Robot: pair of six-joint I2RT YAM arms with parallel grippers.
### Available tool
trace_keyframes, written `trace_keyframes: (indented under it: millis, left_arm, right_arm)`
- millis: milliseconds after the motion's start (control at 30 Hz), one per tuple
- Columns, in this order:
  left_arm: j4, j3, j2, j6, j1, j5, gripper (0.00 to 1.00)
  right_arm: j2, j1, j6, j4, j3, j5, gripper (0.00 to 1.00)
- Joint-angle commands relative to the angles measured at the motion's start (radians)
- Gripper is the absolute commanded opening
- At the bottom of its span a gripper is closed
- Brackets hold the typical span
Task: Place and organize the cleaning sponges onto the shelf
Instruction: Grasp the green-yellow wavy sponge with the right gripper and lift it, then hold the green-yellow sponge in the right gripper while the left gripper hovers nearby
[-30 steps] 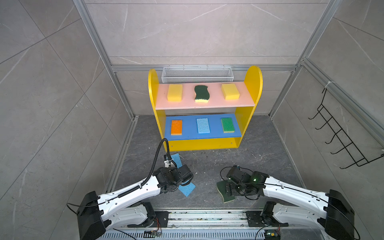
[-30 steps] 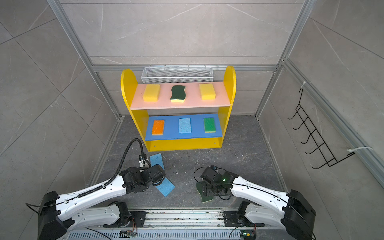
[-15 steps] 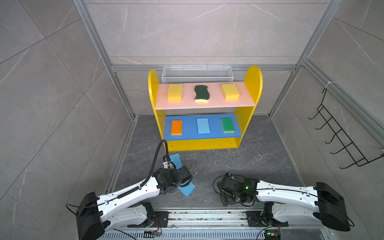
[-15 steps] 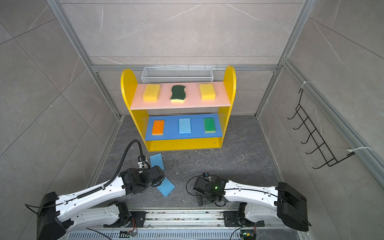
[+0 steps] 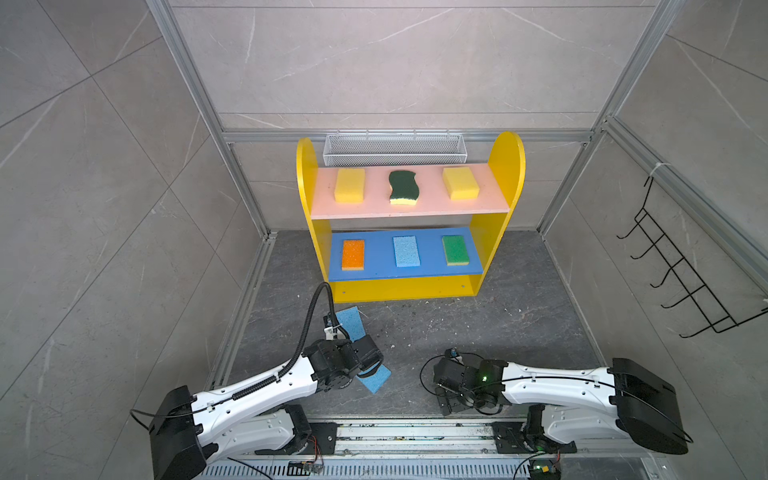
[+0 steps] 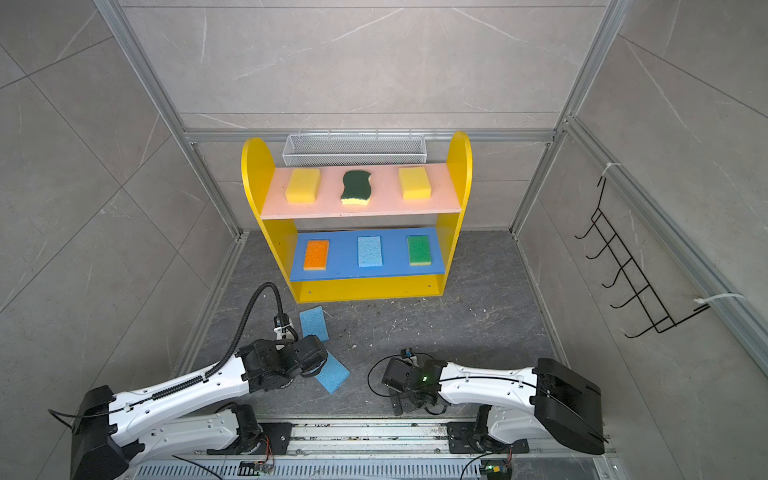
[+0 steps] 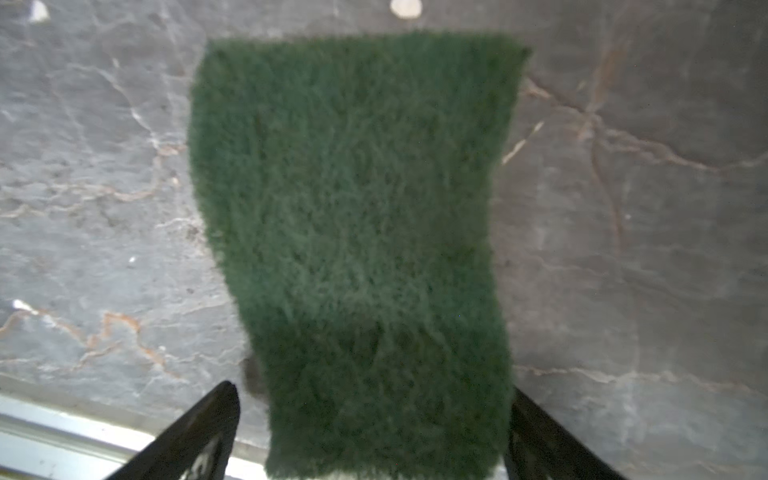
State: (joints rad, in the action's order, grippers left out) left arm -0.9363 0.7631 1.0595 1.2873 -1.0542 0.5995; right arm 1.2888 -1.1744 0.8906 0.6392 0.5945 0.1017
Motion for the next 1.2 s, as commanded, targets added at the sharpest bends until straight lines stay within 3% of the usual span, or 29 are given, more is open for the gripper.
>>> trace_keyframes:
  millis: [0,700,1167]
  left_arm:
    - [-0.017,0.008,-0.004,0.034,-0.008,0.013,0.8]
    - [-0.018,0.051,0.058,0.051,-0.038,0.026,0.8]
    - [-0.034,0.067,0.056,0.052,-0.054,0.048,0.8]
  right_arm:
    - [-0.004,-0.007,0.007,-0.018,-0.021,0.015,0.93]
    - [0.005,-0.033,0.013,-0.094,-0.053,0.063,0.66]
    - [0.033,-0.03,0.078,-0.061,0.099,0.286,0.63]
